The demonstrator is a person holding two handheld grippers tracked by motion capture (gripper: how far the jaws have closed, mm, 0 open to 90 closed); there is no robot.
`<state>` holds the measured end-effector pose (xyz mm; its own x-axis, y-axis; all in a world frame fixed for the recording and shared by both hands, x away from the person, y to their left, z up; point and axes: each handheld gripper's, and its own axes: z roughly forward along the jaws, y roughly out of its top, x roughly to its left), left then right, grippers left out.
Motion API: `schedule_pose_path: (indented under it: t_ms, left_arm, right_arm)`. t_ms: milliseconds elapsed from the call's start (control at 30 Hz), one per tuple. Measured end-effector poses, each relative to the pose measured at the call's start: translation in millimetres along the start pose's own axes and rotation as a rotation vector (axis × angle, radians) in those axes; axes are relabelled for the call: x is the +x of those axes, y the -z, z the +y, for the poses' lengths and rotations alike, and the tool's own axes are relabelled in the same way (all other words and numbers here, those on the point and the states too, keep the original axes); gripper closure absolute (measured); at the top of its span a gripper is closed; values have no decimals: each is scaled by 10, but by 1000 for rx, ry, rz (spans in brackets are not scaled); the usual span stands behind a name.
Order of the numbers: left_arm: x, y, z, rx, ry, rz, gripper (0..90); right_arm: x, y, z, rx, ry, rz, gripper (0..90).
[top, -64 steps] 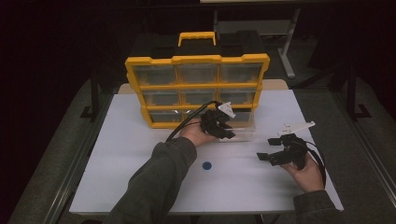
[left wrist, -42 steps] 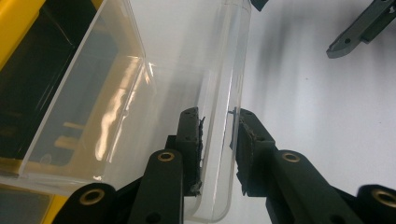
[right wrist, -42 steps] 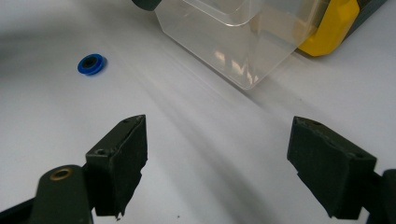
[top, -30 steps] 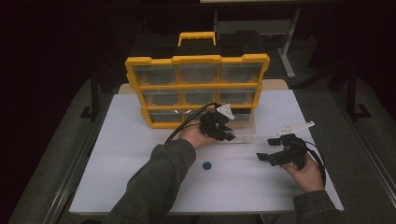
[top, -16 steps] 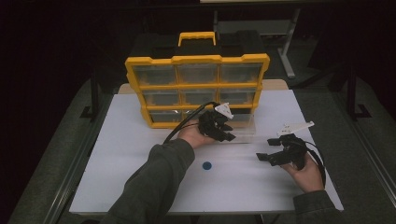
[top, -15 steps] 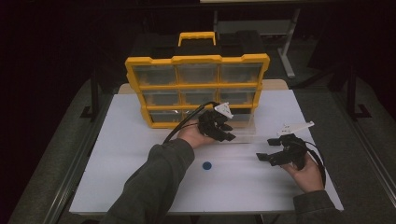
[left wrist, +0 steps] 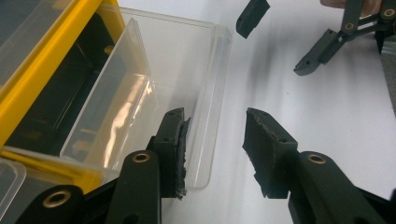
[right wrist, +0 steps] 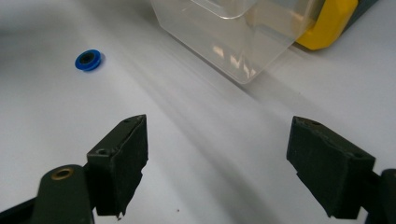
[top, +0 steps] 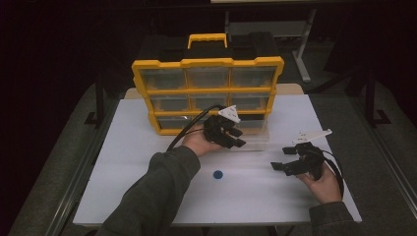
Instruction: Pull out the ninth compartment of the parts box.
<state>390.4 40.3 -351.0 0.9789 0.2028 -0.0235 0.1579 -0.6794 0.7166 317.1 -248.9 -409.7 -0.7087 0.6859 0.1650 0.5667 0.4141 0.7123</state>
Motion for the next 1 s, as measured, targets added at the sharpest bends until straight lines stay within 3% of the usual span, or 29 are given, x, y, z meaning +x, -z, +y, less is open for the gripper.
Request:
schedule_pose_path:
  t_ms: [200, 667, 933, 1000]
  left_arm:
    - [-56, 116, -55, -28, 16, 12, 541]
    - [-135, 419, -257, -47, 47, 51, 499]
    - [-221, 627, -478, -67, 79, 103, 447]
    - [-251, 712, -610, -60, 82, 125, 441]
  right_arm:
    - [21, 24, -13, -4, -18, -3, 198]
    - [48, 28, -17, -7, 9, -17, 198]
    - [90, 33, -24, 7, 7, -21, 200]
    - [101, 73, -26, 1, 16, -31, 199]
